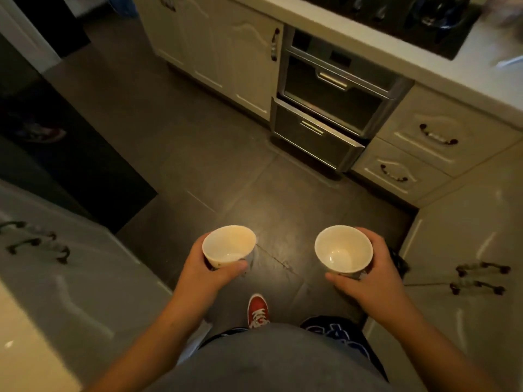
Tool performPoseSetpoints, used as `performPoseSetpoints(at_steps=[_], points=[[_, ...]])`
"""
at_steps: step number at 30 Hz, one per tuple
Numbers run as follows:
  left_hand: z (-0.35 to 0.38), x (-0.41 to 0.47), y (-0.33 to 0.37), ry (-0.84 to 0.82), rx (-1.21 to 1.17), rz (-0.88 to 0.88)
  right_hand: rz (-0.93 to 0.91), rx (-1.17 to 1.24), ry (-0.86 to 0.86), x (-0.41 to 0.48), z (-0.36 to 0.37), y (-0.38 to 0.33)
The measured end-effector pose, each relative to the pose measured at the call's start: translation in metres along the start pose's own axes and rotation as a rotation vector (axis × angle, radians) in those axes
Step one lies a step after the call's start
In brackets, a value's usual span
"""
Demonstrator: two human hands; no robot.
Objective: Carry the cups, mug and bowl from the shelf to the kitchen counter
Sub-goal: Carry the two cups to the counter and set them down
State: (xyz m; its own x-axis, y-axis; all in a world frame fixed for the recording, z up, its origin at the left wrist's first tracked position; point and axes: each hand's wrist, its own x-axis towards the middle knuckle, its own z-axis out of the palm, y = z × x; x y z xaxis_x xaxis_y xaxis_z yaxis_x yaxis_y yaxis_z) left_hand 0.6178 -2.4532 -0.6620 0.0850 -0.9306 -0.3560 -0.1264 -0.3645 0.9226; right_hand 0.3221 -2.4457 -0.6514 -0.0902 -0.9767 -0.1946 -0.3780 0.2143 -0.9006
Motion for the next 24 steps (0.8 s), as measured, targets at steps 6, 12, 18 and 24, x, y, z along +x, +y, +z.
performPoseSetpoints(at_steps=[6,12,18,24], points=[[0.029,0.083,0.036,-0.064,0.003,0.037,0.024,-0.066,0.012,0.075,-0.027,-0.005],[0.042,0.194,0.078,-0.011,0.002,0.054,0.015,-0.057,-0.066,0.188,-0.039,-0.014],[0.039,0.274,0.125,0.102,-0.002,0.039,-0.043,-0.072,-0.212,0.326,-0.032,-0.050],[0.007,0.312,0.144,0.263,-0.036,-0.010,-0.131,-0.074,-0.392,0.449,0.022,-0.111]])
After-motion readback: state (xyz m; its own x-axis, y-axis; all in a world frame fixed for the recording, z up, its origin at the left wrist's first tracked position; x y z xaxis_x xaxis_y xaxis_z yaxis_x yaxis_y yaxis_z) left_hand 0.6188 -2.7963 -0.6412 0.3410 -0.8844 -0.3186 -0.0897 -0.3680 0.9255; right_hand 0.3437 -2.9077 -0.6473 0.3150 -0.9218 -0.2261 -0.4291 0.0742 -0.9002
